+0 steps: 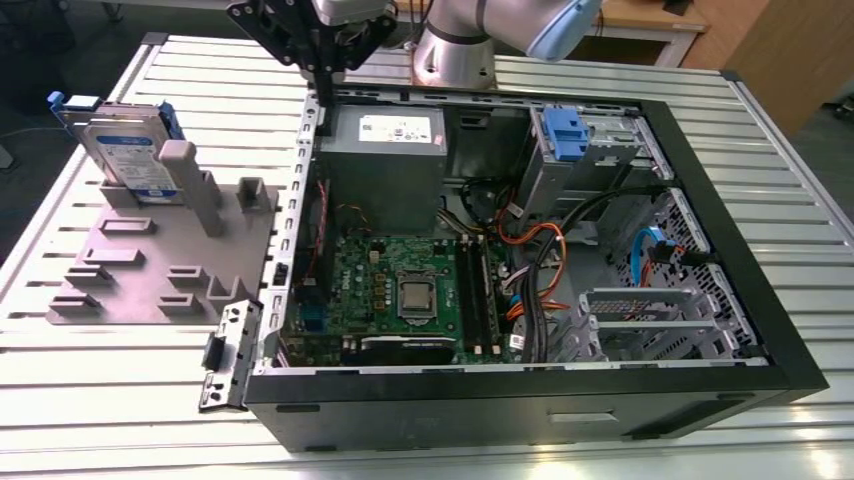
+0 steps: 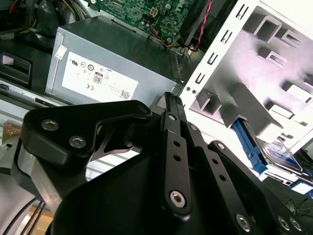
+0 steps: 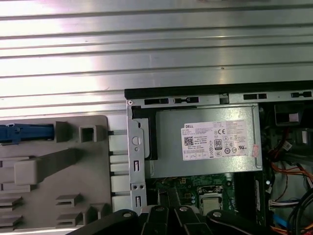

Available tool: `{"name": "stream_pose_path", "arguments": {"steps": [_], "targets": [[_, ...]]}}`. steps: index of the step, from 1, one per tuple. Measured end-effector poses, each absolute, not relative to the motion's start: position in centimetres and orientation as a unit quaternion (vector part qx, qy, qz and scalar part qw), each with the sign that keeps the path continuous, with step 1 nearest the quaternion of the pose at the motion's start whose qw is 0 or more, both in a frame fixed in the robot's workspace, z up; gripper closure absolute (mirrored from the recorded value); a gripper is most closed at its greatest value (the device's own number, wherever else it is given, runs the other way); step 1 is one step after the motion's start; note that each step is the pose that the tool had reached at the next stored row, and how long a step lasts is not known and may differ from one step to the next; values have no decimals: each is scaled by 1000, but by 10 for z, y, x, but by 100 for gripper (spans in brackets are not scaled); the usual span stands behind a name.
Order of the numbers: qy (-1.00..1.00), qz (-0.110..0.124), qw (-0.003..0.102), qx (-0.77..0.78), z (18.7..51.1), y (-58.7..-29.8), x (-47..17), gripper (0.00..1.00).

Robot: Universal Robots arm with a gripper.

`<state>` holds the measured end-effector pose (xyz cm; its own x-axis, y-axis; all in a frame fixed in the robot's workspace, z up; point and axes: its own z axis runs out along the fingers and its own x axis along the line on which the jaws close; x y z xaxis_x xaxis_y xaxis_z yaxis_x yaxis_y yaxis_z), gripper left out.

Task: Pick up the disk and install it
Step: 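Reach for the disk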

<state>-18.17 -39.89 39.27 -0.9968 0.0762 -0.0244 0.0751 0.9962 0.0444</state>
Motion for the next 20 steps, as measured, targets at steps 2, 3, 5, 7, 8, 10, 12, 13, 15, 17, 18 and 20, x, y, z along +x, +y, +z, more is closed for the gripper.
{"name": "stream_pose_path", "arguments": {"steps": [2, 3, 5, 7, 8, 10, 12, 13, 15, 17, 18, 20], "targets": [[999, 22, 13, 38, 393, -399, -183, 89], [999, 22, 13, 38, 393, -399, -183, 89], [999, 22, 13, 38, 393, -399, -184, 89], [999, 22, 13, 38, 393, -399, -186, 89], [999, 22, 13, 38, 392, -399, -186, 89], [999, 22, 13, 38, 392, -399, -187, 89], [999, 22, 13, 38, 392, -399, -188, 89], [999, 22, 13, 38, 392, -399, -189, 89], [999, 22, 13, 38, 392, -399, -190, 89], [999, 22, 13, 38, 392, -399, -191, 89], [999, 22, 13, 38, 392, -399, -192, 89], [999, 22, 13, 38, 392, -399, -192, 89]]}}
